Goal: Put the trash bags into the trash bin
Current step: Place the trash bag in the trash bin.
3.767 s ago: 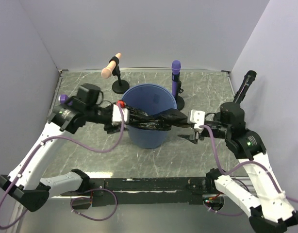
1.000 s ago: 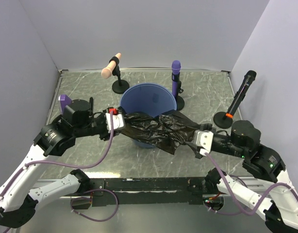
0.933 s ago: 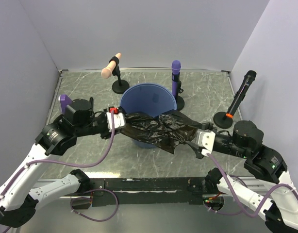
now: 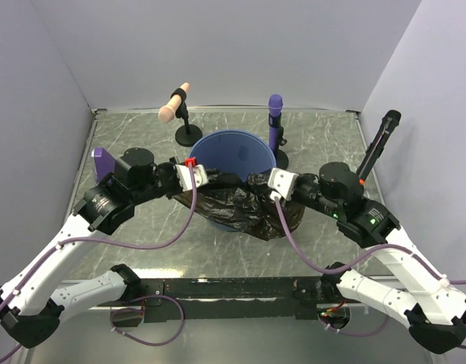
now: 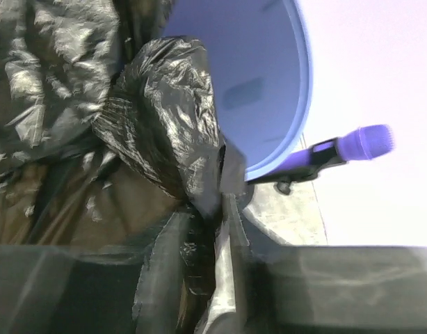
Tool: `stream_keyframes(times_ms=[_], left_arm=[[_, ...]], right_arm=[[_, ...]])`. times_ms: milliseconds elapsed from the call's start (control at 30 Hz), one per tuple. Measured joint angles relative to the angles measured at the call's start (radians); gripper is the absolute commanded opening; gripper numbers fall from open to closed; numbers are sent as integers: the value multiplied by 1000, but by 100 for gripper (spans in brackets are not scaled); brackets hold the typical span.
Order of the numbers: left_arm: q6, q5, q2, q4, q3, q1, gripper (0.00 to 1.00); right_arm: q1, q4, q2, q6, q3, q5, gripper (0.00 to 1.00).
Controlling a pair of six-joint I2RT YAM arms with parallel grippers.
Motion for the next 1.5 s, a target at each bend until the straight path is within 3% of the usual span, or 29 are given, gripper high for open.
stream_keyframes(times_ms=[67, 167, 400, 800, 1100, 1500], left_arm=[[5, -35, 3, 35, -5, 6, 1], [1, -84, 30, 104, -5, 24, 1], [-41, -148, 217, 213, 34, 99, 1], [-158, -214, 330, 462, 39, 140, 1], [-164, -142, 401, 613, 71, 155, 1], [-244, 66, 558, 630, 182, 242, 1]], right_arm=[[-7, 29, 13, 8, -1, 10, 10], [-40, 60, 48, 50, 8, -7, 7], [-233, 121, 266, 208, 152, -127, 6], [-349, 216, 469, 430, 239, -292, 8], [-381, 254, 576, 531, 344, -431, 8], [-421, 298, 762, 657, 472, -556, 13]])
